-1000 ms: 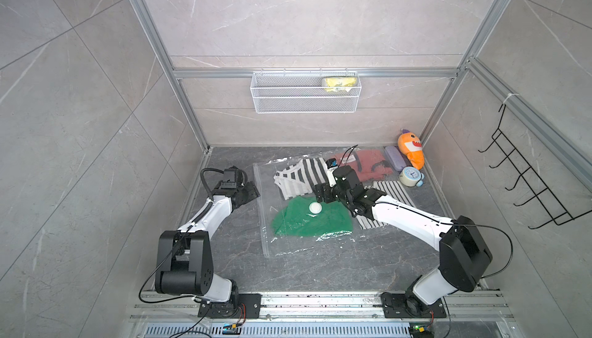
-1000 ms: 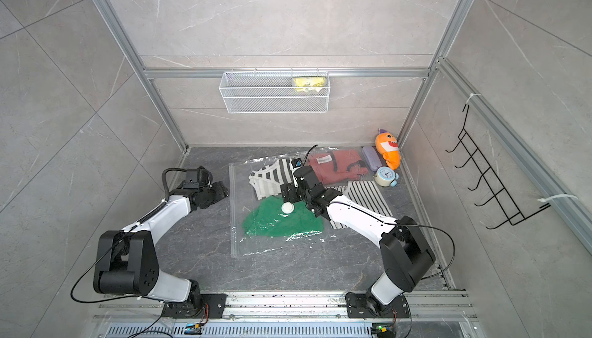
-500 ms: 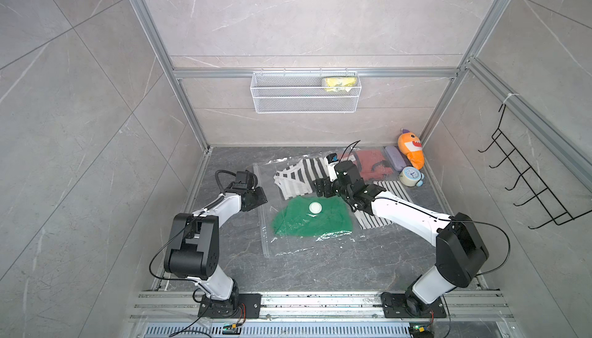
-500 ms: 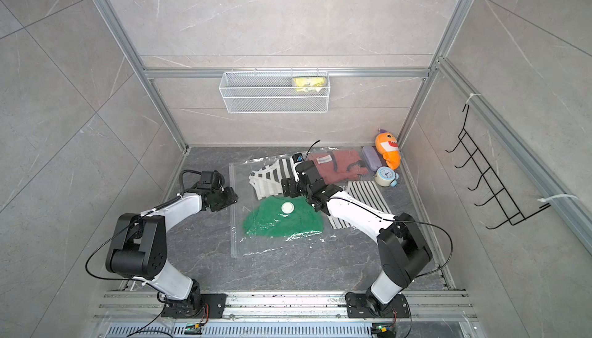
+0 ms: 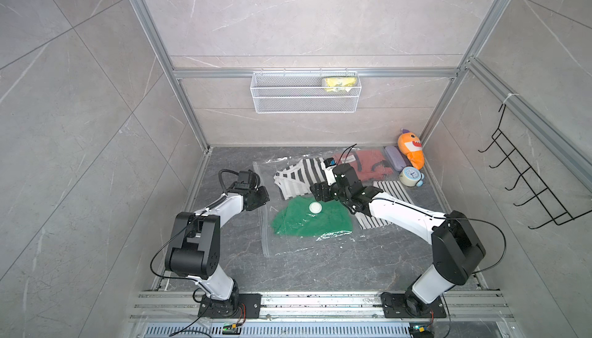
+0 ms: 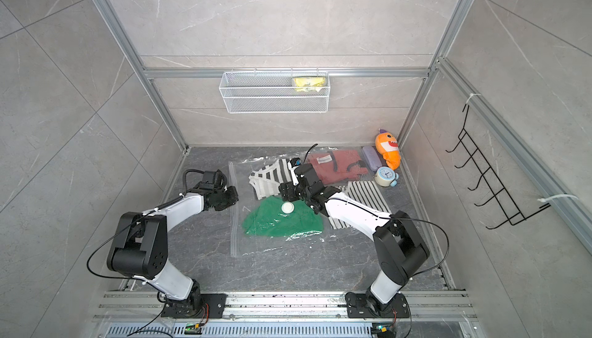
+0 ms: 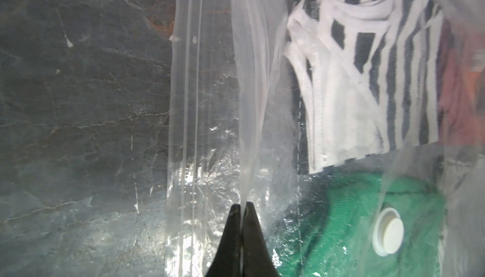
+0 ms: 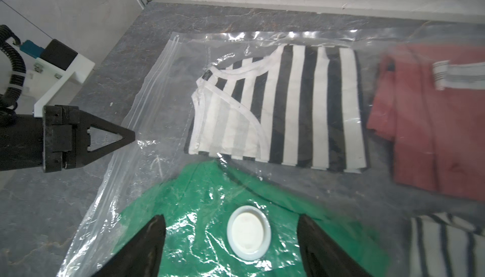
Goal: Take the tank top out of the vacuum bag
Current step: Open the vacuum bag at the center of the board.
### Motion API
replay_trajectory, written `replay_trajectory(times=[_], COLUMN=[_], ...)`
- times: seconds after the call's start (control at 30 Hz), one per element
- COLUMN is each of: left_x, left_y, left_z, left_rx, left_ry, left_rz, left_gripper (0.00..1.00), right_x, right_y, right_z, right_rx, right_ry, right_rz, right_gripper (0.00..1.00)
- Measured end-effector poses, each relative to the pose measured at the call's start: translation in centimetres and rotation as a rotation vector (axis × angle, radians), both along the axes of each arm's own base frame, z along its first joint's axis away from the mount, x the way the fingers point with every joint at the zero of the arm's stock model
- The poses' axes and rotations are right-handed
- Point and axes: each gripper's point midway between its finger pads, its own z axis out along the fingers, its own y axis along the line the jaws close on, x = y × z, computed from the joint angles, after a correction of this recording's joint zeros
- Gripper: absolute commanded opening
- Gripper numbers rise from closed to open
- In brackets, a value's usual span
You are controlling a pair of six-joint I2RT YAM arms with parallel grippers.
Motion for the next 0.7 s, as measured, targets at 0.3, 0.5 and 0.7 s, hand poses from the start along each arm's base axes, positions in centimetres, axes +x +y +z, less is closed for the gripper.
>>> replay_trajectory(times=[0.3, 0.5, 0.7], left_x=[-0.2, -0.3, -0.3], left_y=[-3.1, -4.0, -4.7], left_z=[3.8, 4.0, 4.6], left_rx=[-0.052, -0.074, -0.091], left_ry=[-0.091, -0.09, -0.097], left_rz=[-0.069, -0.083, -0.084], left_gripper=[0.0, 0.0, 0.0], right_x=[-3.4, -5.3, -5.8], right_y=[7.6, 11.6, 14.1], right_z=[-2.7, -3.6, -3.7], right_rx=[0.165, 0.22, 0.26], right_ry=[0.163, 0.214, 0.208], right_rz=[0.16, 0.208, 0.2], right_gripper=[0.82, 0.84, 0.84])
